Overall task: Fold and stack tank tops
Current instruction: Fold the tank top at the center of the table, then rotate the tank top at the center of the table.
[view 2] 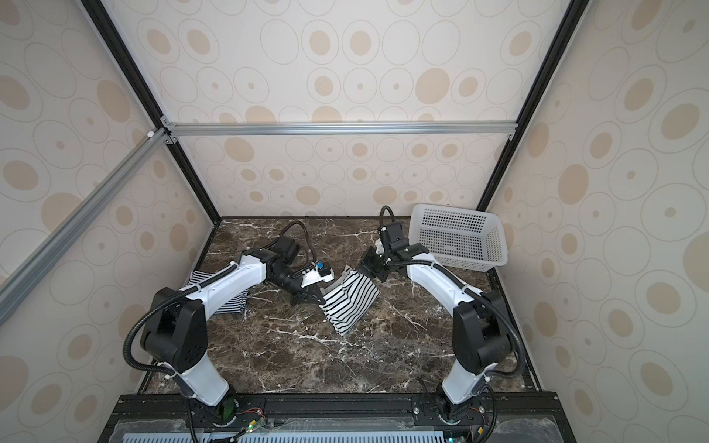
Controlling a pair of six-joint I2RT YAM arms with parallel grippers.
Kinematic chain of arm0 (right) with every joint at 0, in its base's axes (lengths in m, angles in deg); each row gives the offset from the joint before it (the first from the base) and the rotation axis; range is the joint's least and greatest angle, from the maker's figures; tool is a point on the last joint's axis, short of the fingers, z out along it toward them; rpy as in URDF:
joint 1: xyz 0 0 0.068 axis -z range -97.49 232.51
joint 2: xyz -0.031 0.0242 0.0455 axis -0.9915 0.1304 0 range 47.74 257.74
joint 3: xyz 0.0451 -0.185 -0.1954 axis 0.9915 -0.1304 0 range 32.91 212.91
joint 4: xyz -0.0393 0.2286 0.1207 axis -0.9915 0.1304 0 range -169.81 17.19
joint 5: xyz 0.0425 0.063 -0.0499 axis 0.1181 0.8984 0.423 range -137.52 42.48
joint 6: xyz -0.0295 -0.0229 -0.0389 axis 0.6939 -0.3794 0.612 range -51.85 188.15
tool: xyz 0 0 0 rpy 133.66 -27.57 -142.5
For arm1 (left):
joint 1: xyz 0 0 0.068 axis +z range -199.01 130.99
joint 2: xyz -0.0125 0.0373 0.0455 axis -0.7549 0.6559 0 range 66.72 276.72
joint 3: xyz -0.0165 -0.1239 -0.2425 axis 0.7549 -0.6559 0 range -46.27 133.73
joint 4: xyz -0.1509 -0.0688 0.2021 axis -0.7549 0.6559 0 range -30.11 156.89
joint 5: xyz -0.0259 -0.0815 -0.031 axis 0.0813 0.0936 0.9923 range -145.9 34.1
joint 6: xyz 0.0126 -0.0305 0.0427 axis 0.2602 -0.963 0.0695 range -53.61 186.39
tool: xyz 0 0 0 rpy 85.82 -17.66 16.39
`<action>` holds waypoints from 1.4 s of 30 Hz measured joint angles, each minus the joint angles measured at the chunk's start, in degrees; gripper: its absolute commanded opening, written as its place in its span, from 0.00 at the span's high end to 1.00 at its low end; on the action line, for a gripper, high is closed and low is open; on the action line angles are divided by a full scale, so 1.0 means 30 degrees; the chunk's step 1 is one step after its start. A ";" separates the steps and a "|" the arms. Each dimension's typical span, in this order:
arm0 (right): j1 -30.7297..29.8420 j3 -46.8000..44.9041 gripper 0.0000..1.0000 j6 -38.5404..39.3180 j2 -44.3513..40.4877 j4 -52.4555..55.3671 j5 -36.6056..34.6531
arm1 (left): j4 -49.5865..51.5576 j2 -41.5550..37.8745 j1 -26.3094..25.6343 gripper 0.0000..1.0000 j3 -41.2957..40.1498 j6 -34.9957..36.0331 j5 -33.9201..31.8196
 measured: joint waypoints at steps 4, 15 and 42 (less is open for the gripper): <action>0.0182 0.1763 0.89 0.0401 0.2739 -0.0109 0.0240 | -0.0073 0.2157 0.0976 1.00 0.0882 0.0335 -0.0204; 0.1129 0.4473 0.86 0.0896 0.7235 -0.0634 0.0619 | -0.2251 0.5661 0.1486 1.00 0.2455 -0.1209 -0.2863; -0.0335 0.3759 0.91 0.2645 0.6608 -0.0736 -0.0204 | -0.6951 0.0787 0.0000 0.67 0.0627 -0.6615 -0.6557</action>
